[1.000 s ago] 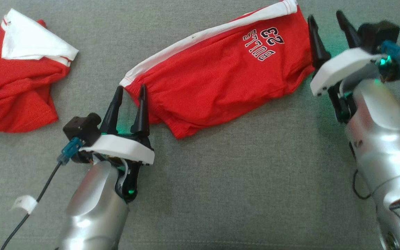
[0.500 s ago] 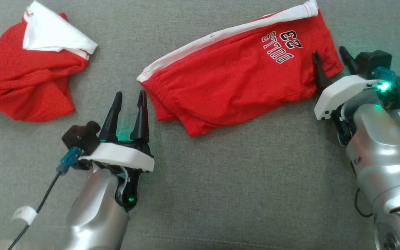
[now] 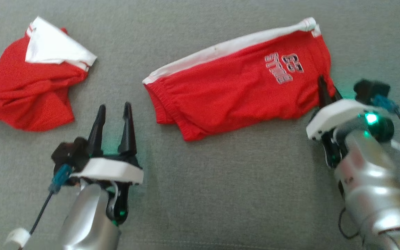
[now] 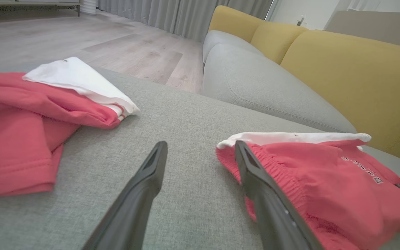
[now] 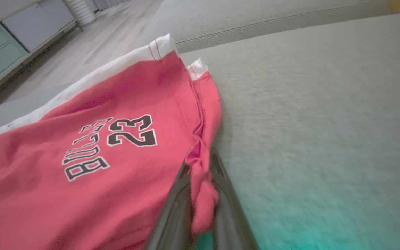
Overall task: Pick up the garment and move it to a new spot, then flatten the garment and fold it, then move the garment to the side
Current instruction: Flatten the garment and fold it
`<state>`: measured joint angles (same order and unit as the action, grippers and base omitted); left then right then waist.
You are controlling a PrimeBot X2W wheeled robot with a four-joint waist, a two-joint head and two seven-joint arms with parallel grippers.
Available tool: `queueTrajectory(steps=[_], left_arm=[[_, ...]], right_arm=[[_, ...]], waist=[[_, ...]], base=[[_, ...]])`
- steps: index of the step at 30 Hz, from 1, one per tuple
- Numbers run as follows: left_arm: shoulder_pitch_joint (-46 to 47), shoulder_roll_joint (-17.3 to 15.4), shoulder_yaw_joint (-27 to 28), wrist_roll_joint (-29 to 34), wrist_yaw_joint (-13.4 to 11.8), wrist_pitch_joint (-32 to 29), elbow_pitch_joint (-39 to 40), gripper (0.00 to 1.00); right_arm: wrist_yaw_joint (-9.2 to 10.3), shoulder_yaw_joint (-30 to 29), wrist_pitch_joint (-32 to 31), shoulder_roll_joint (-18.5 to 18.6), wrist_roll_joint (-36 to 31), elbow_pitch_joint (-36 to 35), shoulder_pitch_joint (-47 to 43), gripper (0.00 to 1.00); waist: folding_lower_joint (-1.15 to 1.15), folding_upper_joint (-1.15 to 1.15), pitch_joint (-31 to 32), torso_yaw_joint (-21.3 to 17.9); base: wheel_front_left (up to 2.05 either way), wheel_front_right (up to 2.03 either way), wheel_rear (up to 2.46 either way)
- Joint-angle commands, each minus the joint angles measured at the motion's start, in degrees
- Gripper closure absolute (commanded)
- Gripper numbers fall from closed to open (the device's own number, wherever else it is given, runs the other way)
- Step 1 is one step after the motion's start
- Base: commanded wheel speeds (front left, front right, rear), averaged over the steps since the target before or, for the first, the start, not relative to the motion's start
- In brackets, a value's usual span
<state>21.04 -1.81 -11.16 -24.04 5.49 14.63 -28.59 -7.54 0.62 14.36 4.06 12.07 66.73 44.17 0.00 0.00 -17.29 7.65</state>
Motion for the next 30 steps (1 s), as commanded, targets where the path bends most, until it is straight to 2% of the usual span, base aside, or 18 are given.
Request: queueTrajectory(steps=[1, 6, 11, 17, 20, 23, 30], left_arm=[[-1.1, -1.1, 2.8, 1.0, -0.4, 0.4, 2.1, 0.0], [-5.1, -1.1, 5.8, 3.5, -0.6, 0.4, 2.9, 0.0], [-8.9, -1.1, 7.6, 5.6, -0.9, 0.4, 4.7, 0.0], [-11.8, -1.1, 7.3, 5.8, -1.4, 0.4, 6.0, 0.0], [-12.3, -1.1, 6.5, 5.6, -1.4, 0.4, 6.0, 0.0], [-12.4, -1.1, 5.7, 5.3, -1.4, 0.4, 5.5, 0.0], [-12.3, -1.1, 3.9, 4.5, -1.3, 0.4, 4.4, 0.0]], right_arm=[[0.05, 0.2, 0.6, -1.0, 1.3, -2.7, -2.7, 1.0], [0.05, -0.7, 0.6, -1.1, 5.1, -10.0, -10.0, 1.0], [0.05, -0.5, 0.6, -1.1, 7.5, -14.4, -15.9, 1.0], [0.05, -0.6, 0.6, -1.1, 8.1, -18.1, -18.4, 1.0], [0.05, 1.5, 0.6, -1.1, 6.3, -22.4, -17.7, 1.0], [0.05, 5.7, 0.6, -1.1, 5.4, -26.5, -16.2, 1.0], [0.05, 24.2, 0.6, -1.2, 13.9, -30.9, -13.6, 1.0]], waist=[[0.0, 0.0, 2.2, -2.0], [0.0, 0.0, 6.0, -5.2], [0.0, 0.0, 8.5, -7.5], [0.0, 0.0, 9.1, -8.1], [0.0, 0.0, 9.1, -7.7], [0.0, 0.0, 9.1, -6.5], [0.0, 0.0, 9.8, -1.0]], base=[[0.0, 0.0, 0.0], [0.0, 0.0, 0.0], [0.0, 0.0, 0.0], [0.0, 0.0, 0.0], [0.0, 0.0, 0.0], [0.0, 0.0, 0.0], [0.0, 0.0, 0.0]])
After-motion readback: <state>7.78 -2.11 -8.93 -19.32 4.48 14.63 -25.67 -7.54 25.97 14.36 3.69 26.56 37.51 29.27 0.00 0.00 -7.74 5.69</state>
